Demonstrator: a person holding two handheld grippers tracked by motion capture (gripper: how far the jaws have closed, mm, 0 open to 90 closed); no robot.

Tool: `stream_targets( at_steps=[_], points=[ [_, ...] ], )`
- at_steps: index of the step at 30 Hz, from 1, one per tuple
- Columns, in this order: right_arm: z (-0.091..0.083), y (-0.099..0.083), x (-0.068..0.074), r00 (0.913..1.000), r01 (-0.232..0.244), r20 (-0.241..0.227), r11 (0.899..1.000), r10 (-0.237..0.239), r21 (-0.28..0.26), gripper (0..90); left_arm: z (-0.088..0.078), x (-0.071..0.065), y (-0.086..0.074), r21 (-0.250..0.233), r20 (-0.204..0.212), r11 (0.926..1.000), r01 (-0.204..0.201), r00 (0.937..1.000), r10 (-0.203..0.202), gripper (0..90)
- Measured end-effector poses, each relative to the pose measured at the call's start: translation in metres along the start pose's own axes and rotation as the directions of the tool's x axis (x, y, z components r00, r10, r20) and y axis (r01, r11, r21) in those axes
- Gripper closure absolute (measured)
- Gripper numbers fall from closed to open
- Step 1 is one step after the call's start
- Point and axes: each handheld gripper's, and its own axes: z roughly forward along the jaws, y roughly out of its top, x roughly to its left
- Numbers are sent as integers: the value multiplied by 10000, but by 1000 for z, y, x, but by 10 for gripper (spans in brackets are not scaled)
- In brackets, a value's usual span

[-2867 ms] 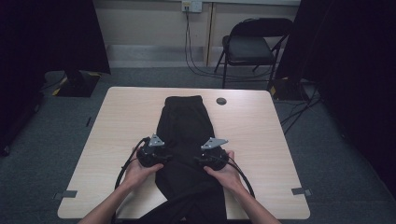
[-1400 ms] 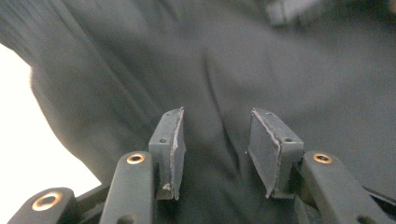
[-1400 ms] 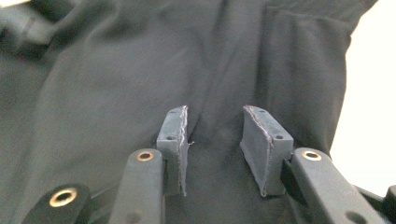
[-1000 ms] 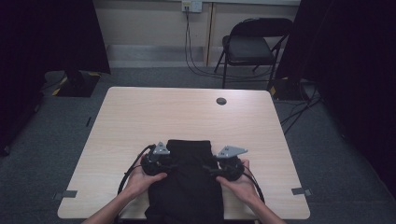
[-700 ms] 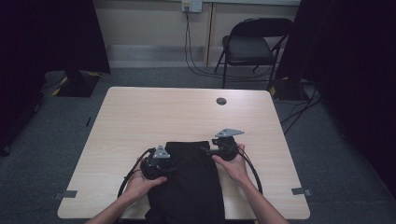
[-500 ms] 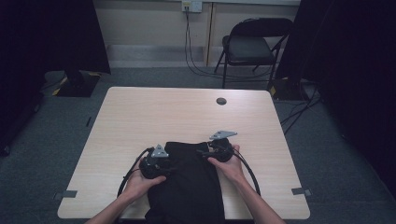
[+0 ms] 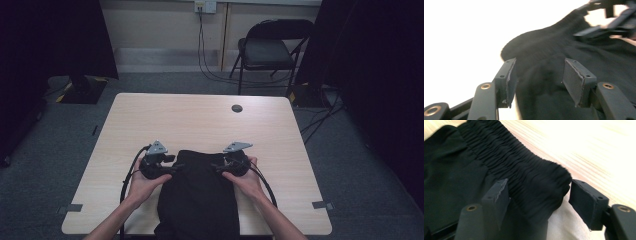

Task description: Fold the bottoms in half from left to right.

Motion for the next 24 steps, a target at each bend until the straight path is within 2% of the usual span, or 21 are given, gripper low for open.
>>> stream_targets(
  at_steps=[2, 3, 4, 5, 6, 10, 12, 14, 16, 17, 18, 20, 22, 24],
  points=[
    [-1, -2, -4, 9997, -222, -57, 9997, 222, 64, 286, 7, 9, -3, 427, -392, 9989, -192, 9990, 209, 433],
    [1, -4, -6, 9992, -396, -84, 9991, 397, 124, 275, 10, 12, -3, 704, -688, 9966, -435, 9965, 484, 433],
    [2, -5, -8, 9987, -479, -160, 9987, 482, 158, 273, 15, 17, -5, 906, -710, 9947, -489, 9959, 555, 430],
    [5, -7, -8, 9986, -485, -222, 9986, 489, 223, 273, 17, 21, -6, 889, -473, 9957, -253, 9984, 296, 414],
    [7, -7, -8, 9989, -431, -187, 9987, 437, 282, 275, 19, 25, -8, 778, -224, 9967, 215, 9996, -198, 404],
    [11, -9, -4, 9997, -196, -172, 9996, 200, 193, 306, 18, 32, -11, 607, 156, 9966, 558, 9983, -568, 357],
    [11, -12, -1, 9999, 17, -165, 10000, -17, 11, 352, 18, 34, -12, 482, 545, 9956, 809, 9950, -835, 321],
    [10, -13, 2, 9998, 98, -185, 9999, -100, -105, 419, 19, 33, -12, 526, 515, 9959, 742, 9957, -769, 294],
    [10, -13, 2, 9995, 148, -267, 9999, -149, -70, 466, 22, 29, -11, 562, 739, 9955, 768, 9940, -809, 287],
    [9, -13, 2, 9991, 133, -398, 9999, -134, -43, 499, 23, 27, -11, 599, 790, 9961, 655, 9944, -701, 285],
    [9, -13, 2, 9991, 125, -407, 9999, -128, -58, 512, 26, 22, -11, 833, 861, 9954, 469, 9948, -540, 281],
    [9, -13, 3, 9987, 82, -501, 10000, -84, -53, 572, 31, 17, -12, 1105, 756, 9934, 314, 9963, -399, 280],
    [9, -13, 4, 9980, 44, -626, 10000, -47, -58, 623, 35, 11, -12, 1166, 545, 9932, 9, 9985, -73, 273],
    [8, -14, 4, 9977, -104, -667, 9998, 93, -160, 667, 37, 9, -11, 1185, 399, 9929, -108, 9992, 61, 274]
  ],
)
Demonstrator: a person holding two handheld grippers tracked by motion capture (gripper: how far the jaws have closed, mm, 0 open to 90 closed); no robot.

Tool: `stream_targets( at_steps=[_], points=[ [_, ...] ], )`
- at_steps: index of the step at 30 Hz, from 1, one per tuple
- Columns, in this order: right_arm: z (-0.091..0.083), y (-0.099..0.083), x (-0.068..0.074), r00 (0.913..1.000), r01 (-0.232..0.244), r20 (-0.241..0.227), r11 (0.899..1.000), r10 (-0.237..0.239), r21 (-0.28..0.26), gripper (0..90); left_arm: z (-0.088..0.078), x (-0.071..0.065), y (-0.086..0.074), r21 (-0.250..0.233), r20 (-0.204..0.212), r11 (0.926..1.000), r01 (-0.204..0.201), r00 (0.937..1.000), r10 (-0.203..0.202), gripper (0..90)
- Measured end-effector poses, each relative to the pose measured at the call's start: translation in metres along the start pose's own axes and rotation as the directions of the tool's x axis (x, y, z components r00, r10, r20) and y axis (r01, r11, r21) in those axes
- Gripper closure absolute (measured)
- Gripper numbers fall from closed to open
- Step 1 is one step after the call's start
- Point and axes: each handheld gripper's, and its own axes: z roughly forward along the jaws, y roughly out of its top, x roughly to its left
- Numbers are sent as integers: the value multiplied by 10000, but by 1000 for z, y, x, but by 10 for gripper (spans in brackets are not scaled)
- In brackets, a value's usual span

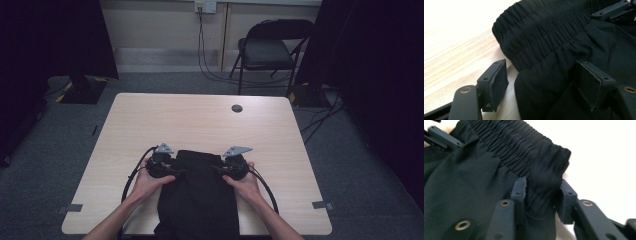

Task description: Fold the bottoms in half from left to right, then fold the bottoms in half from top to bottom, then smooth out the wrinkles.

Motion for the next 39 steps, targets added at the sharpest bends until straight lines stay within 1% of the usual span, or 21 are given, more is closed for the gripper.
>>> stream_targets(
  at_steps=[2, 4, 5, 8, 9, 10, 11, 12, 13, 14, 15, 17, 20, 22, 24, 26, 27, 29, 34, 36, 39],
  points=[
    [-2, 1, -1, 9999, -91, -44, 9999, 90, -75, 719, 1, -3, -2, -207, -228, 9998, -63, 9997, 59, 291],
    [-2, 3, -3, 9997, -190, -138, 9998, 190, -59, 744, 1, -5, 0, -83, -419, 9997, -208, 9989, 204, 343],
    [-3, 4, -4, 9996, -226, -141, 9997, 224, -134, 751, 1, -5, 0, -78, -441, 9997, -237, 9988, 234, 391],
    [-3, 7, -5, 9992, -375, -130, 9991, 372, -207, 761, 0, -3, 1, -93, -276, 9999, -76, 9996, 73, 550],
    [-3, 9, -5, 9988, -464, -148, 9986, 460, -263, 763, -1, -3, 1, -132, -222, 9999, -74, 9997, 71, 610],
    [-4, 9, -5, 9986, -504, -145, 9982, 499, -330, 764, -3, -3, 2, -252, -282, 9996, -99, 9996, 92, 666],
    [-5, 11, -5, 9984, -554, -159, 9976, 548, -424, 765, -5, -4, 3, -408, -466, 9990, -207, 9987, 188, 700],
    [-6, 14, -5, 9980, -608, -215, 9967, 598, -533, 765, -8, -4, 6, -573, -486, 9981, -235, 9986, 207, 718],
    [-8, 17, -4, 9980, -632, -137, 9956, 624, -689, 765, -10, -3, 8, -716, -428, 9973, -134, 9990, 104, 733],
    [-9, 20, -4, 9981, -616, -101, 9953, 610, -748, 766, -13, -2, 11, -951, -410, 9955, -47, 9992, 8, 740],
    [-11, 24, -5, 9979, -638, -103, 9941, 632, -875, 766, -15, -1, 12, -1044, -384, 9945, 19, 9992, -59, 744],
    [-14, 30, -5, 9978, -659, -136, 9922, 648, -1061, 766, -22, 1, 18, -1220, -407, 9925, -94, 9992, 45, 746],
    [-20, 43, -5, 9982, -592, -124, 9883, 580, -1405, 767, -29, 4, 25, -1731, -384, 9846, 254, 9987, -325, 750],
    [-25, 53, -6, 9985, -549, -103, 9849, 539, -1643, 767, -33, 5, 31, -1913, -522, 9815, 98, 9984, -201, 750],
    [-29, 61, -7, 9989, -473, -47, 9838, 472, -1727, 768, -37, 6, 36, -2201, -466, 9752, 225, 9983, -336, 751],
    [-34, 70, -8, 9991, -420, 5, 9812, 428, -1881, 769, -42, 6, 44, -2304, -664, 9731, -56, 9977, -100, 752],
    [-35, 73, -8, 9992, -385, 39, 9801, 400, -1945, 769, -44, 6, 47, -2382, -660, 9712, -48, 9978, -112, 753],
    [-39, 81, -10, 9990, -413, 73, 9762, 438, -2130, 769, -48, 7, 56, -2457, -811, 9691, -198, 9967, -2, 753],
    [-46, 101, -14, 9991, -334, 164, 9677, 387, -2498, 770, -59, 12, 75, -2920, -968, 9562, -188, 9953, -100, 753],
    [-50, 111, -15, 9994, -189, 235, 9654, 259, -2601, 770, -62, 15, 83, -3129, -1022, 9497, -149, 9946, -181, 754],
    [-53, 124, -19, 9994, -186, 219, 9589, 259, -2831, 770, -67, 20, 97, -3280, -1209, 9443, -254, 9925, -153, 758]
  ],
)
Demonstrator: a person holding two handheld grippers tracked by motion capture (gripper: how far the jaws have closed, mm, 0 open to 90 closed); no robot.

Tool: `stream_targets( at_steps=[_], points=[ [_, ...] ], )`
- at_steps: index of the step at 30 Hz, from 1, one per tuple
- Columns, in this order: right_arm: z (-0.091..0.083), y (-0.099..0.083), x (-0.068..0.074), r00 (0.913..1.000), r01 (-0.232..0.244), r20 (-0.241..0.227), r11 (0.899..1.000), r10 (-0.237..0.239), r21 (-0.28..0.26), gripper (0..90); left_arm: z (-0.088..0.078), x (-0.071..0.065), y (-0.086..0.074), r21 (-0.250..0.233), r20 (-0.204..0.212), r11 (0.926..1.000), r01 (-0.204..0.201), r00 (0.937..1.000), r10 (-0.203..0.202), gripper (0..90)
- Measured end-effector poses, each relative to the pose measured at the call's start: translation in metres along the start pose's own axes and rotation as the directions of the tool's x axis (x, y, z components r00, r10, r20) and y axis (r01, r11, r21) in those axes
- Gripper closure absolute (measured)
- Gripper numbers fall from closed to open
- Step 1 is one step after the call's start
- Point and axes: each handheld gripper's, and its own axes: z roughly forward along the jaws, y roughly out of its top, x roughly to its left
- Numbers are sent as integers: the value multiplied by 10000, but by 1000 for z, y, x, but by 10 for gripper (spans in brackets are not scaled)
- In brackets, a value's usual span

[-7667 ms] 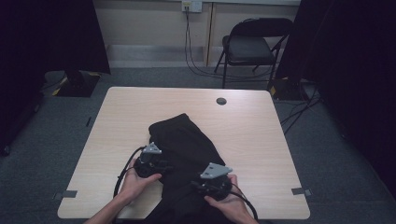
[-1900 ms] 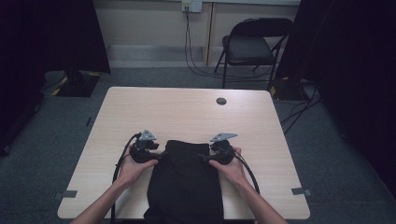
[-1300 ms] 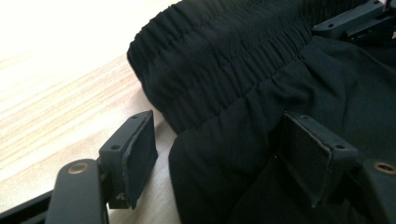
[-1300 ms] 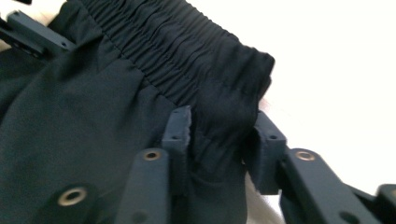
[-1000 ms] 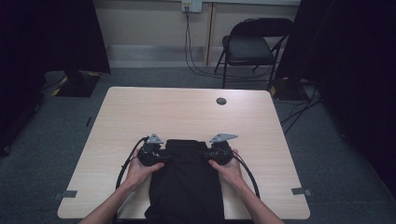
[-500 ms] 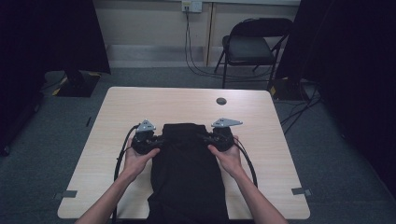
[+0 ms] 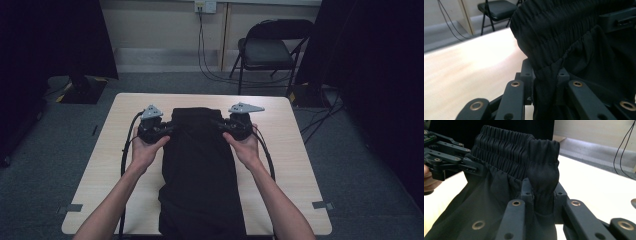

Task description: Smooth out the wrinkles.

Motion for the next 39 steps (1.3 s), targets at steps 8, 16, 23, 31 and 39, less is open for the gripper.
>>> stream_targets(
  at_steps=[8, 16, 23, 31, 39],
  points=[
    [2, 43, -14, 9993, 184, 334, 9987, -168, -474, 771, 7, 14, 44, -621, -350, 9981, -41, 9994, 19, 769],
    [-8, 113, -22, 9918, 771, 1098, 9906, -647, -1127, 772, -5, 20, 119, -1770, -792, 9834, -407, 9965, 270, 772],
    [-35, 177, -18, 9843, 1219, 1521, 9684, -898, -2174, 772, -27, 11, 178, -2421, -1235, 9627, -1205, 9880, 926, 771],
    [-36, 108, -26, 9975, 459, 602, 9864, -367, -1578, 771, -15, -10, 107, -1494, -276, 9835, -1016, 9948, 985, 767],
    [-53, 33, -5, 9987, 131, -492, 9977, -164, -663, 770, -31, -41, 33, -595, 710, 9951, -783, 9941, 825, 765]
  ],
)
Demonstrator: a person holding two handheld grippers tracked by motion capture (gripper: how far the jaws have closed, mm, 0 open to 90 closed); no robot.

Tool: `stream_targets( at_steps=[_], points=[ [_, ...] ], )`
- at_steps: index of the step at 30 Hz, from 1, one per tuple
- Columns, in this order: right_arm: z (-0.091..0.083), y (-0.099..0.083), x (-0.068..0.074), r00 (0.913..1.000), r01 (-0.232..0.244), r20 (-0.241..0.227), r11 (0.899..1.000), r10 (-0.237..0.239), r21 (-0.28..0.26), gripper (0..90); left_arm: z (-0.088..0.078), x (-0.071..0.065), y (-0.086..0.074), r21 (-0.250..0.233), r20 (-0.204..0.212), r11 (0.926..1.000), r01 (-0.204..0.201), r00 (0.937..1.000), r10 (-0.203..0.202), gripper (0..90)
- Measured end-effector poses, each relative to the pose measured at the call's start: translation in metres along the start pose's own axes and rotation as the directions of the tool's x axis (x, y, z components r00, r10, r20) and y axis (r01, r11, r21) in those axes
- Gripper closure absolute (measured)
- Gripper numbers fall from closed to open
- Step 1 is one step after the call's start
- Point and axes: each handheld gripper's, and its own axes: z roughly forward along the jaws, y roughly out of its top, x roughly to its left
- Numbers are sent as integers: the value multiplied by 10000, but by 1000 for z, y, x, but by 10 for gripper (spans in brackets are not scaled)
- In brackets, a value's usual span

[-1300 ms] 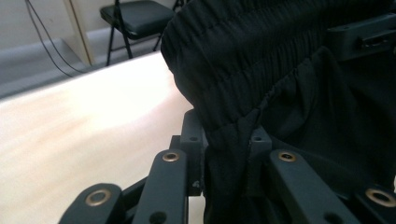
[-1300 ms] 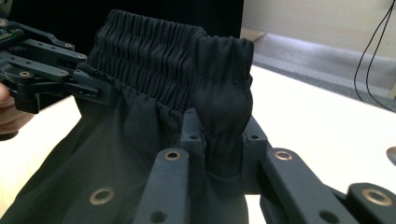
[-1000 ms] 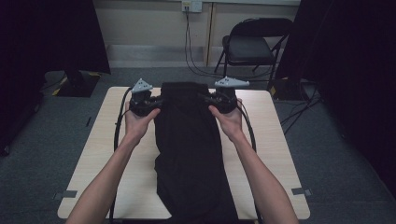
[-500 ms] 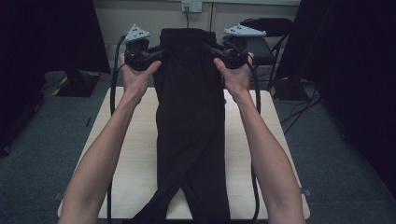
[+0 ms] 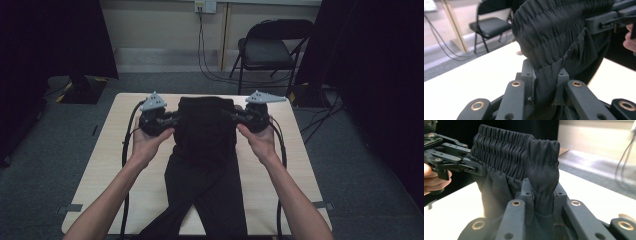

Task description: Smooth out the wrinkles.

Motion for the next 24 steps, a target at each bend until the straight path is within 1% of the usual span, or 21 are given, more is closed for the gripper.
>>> stream_targets(
  at_steps=[2, 3, 4, 5, 7, 8, 10, 11, 12, 13, 14, 15, 16, 17, 18, 19, 20, 21, 22, 23, 24],
  points=[
    [-8, -14, 8, 9996, -31, -292, 9997, 38, 234, 769, -6, -9, -12, 216, 289, 9995, 225, 9993, -231, 763],
    [-12, -20, 12, 9992, -84, -394, 9995, 97, 317, 769, -9, -15, -19, 467, 393, 9987, 188, 9990, -207, 762],
    [-16, -27, 17, 9989, -74, -460, 9986, 99, 529, 769, -11, -19, -23, 653, 428, 9977, 154, 9989, -182, 760],
    [-18, -31, 20, 9987, -79, -501, 9978, 112, 665, 768, -15, -25, -30, 709, 627, 9972, 234, 9976, -279, 757],
    [-23, -43, 27, 9966, -320, -735, 9955, 386, 892, 767, -20, -31, -43, 863, 848, 9955, 392, 9953, -466, 753],
    [-25, -49, 31, 9954, -418, -811, 9940, 501, 1008, 767, -21, -35, -54, 1055, 981, 9924, 634, 9924, -738, 751],
    [-26, -68, 39, 9955, -415, -787, 9889, 532, 1424, 766, -15, -39, -76, 1615, 1010, 9842, 729, 9908, -900, 747],
    [-23, -78, 41, 9956, -422, -753, 9850, 554, 1674, 765, -12, -39, -84, 1930, 994, 9781, 782, 9901, -987, 743],
    [-20, -87, 41, 9955, -460, -724, 9807, 608, 1899, 765, -4, -39, -100, 2370, 1043, 9680, 829, 9884, -1102, 742],
    [-12, -103, 40, 9958, -468, -651, 9700, 641, 2387, 765, 1, -38, -111, 2580, 1062, 9623, 861, 9875, -1168, 740],
    [-6, -114, 37, 9943, -673, -628, 9627, 866, 2620, 764, 4, -37, -115, 2673, 1060, 9596, 878, 9871, -1199, 740],
    [-3, -119, 36, 9933, -775, -610, 9586, 978, 2741, 764, 10, -35, -124, 2889, 1038, 9524, 970, 9858, -1319, 740],
    [3, -129, 34, 9934, -805, -547, 9518, 1011, 2958, 763, 17, -33, -133, 3251, 1017, 9401, 1024, 9846, -1424, 738],
    [12, -140, 31, 9938, -835, -430, 9425, 1028, 3236, 760, 22, -31, -137, 3382, 989, 9364, 933, 9860, -1339, 733],
    [17, -146, 28, 9918, -1057, -316, 9345, 1237, 3398, 759, 29, -28, -143, 3553, 828, 9311, 832, 9893, -1200, 732],
    [23, -153, 25, 9884, -1301, -271, 9262, 1492, 3539, 757, 35, -22, -149, 3765, 643, 9199, 1095, 9875, -1439, 728],
    [29, -158, 24, 9886, -1307, -196, 9165, 1491, 3781, 753, 37, -18, -151, 3711, 622, 9174, 1434, 9819, -1787, 721],
    [32, -159, 23, 9911, -1149, -184, 9165, 1319, 3831, 751, 38, -14, -152, 3668, 551, 9167, 1583, 9800, -1913, 718],
    [35, -159, 21, 9919, -1105, -153, 9174, 1258, 3824, 752, 41, -13, -151, 3689, 450, 9189, 1396, 9848, -1677, 715],
    [39, -159, 19, 9929, -1071, -57, 9169, 1184, 3845, 753, 43, -12, -149, 3766, 390, 9199, 1093, 9903, -1336, 715],
    [45, -161, 17, 9954, -910, 73, 9174, 957, 3874, 755, 48, -9, -147, 3718, 105, 9229, 998, 9937, -1117, 715]
  ],
)
